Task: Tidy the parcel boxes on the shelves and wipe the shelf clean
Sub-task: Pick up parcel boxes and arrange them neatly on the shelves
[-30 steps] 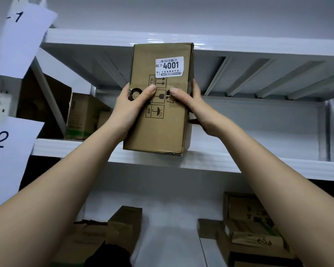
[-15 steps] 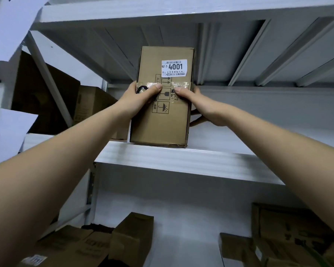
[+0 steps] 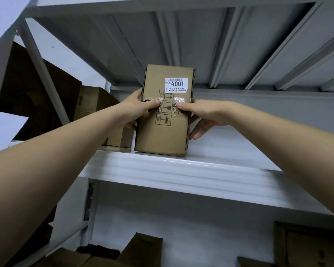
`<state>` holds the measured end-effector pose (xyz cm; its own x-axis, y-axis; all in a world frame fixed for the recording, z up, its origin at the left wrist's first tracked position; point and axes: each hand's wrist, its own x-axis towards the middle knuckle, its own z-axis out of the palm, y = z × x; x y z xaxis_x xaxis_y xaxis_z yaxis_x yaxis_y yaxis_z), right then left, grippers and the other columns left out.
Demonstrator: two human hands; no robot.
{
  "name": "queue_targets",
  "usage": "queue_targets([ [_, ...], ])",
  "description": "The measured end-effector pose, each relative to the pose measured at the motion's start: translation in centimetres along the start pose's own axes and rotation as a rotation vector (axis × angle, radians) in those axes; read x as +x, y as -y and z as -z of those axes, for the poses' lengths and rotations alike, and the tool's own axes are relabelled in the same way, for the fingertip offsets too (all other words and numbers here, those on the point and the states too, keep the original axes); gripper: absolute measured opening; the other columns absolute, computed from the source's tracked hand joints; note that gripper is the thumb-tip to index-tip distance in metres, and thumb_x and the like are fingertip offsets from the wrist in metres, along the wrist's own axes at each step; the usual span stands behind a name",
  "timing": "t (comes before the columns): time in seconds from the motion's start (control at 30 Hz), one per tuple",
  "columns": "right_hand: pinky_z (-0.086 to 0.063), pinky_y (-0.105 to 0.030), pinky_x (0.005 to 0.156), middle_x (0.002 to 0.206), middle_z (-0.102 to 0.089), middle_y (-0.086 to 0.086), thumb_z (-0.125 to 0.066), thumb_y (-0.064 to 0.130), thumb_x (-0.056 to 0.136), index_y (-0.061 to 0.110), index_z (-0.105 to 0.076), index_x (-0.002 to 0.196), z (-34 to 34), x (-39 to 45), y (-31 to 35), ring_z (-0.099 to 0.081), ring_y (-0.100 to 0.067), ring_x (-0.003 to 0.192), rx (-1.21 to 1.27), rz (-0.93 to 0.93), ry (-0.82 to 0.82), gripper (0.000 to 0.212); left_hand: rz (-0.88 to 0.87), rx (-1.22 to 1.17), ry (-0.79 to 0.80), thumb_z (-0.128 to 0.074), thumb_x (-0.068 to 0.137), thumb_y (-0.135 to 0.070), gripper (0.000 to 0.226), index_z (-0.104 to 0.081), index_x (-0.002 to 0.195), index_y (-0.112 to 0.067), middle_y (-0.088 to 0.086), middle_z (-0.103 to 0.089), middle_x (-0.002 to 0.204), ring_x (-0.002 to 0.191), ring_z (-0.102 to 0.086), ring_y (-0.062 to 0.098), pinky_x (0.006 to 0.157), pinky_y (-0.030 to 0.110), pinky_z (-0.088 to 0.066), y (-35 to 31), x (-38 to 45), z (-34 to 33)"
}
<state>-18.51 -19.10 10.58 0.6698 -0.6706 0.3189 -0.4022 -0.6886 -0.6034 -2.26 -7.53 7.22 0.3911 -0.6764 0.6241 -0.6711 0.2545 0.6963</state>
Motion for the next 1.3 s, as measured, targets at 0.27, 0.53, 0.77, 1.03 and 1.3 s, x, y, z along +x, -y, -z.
queue_targets([
  [0.27,-0.061,-0.034,0.061,0.130,-0.052,-0.017,-0.039,0.057,0.096,0.018,-0.039,0.138,-3.9,3.6,2.1,-0.070,-0.041,0.086,-0.025,-0.073,-0.064,0.057,0.050,0.089,0.136,-0.055,0.092,-0.046,0.069,-0.019,0.149,-0.031,0.008,-0.043,0.143,0.110,-0.051,0.029,0.067,0.039,-0.052,3.9,3.8,4.1],
  [0.53,-0.059,-0.031,0.057,0.141,-0.045,-0.015,-0.037,0.058,0.096,0.014,-0.035,0.142,-7.7,7.5,4.4,-0.072,-0.037,0.083,-0.040,-0.130,-0.105,0.064,0.083,0.118,0.128,-0.052,0.093,-0.048,0.064,-0.023,0.146,-0.028,0.008,-0.044,0.141,0.116,-0.052,0.035,0.073,0.046,-0.056,7.6,6.7,6.8],
  [0.77,-0.060,-0.038,0.070,0.143,-0.042,-0.006,-0.041,0.043,0.099,0.019,-0.031,0.140,-11.1,8.7,4.2,-0.068,-0.036,0.092,-0.010,-0.100,-0.114,0.048,0.226,0.254,0.164,-0.051,0.092,-0.048,0.075,-0.014,0.150,-0.018,0.019,-0.044,0.137,0.103,-0.060,0.039,0.080,0.048,-0.056,10.3,7.3,7.1],
  [1.03,-0.058,-0.035,0.077,0.125,-0.054,-0.012,-0.052,0.009,0.093,0.023,-0.022,0.141,-12.9,9.6,2.0,-0.062,-0.025,0.077,0.120,-0.088,-0.084,0.059,0.384,0.410,0.364,-0.053,0.096,-0.034,0.056,-0.037,0.139,-0.002,0.022,-0.054,0.124,0.106,-0.063,0.035,0.091,0.043,-0.052,11.9,7.7,7.3],
  [1.3,-0.049,-0.042,0.098,0.134,-0.052,-0.021,-0.049,0.007,0.095,0.017,-0.035,0.135,-13.4,9.2,1.7,-0.052,-0.026,0.093,0.110,-0.099,-0.001,0.043,0.369,0.463,0.349,-0.050,0.097,-0.031,0.047,-0.043,0.130,0.001,0.018,-0.058,0.116,0.090,-0.067,0.029,0.092,0.041,-0.053,12.6,7.7,7.5],
])
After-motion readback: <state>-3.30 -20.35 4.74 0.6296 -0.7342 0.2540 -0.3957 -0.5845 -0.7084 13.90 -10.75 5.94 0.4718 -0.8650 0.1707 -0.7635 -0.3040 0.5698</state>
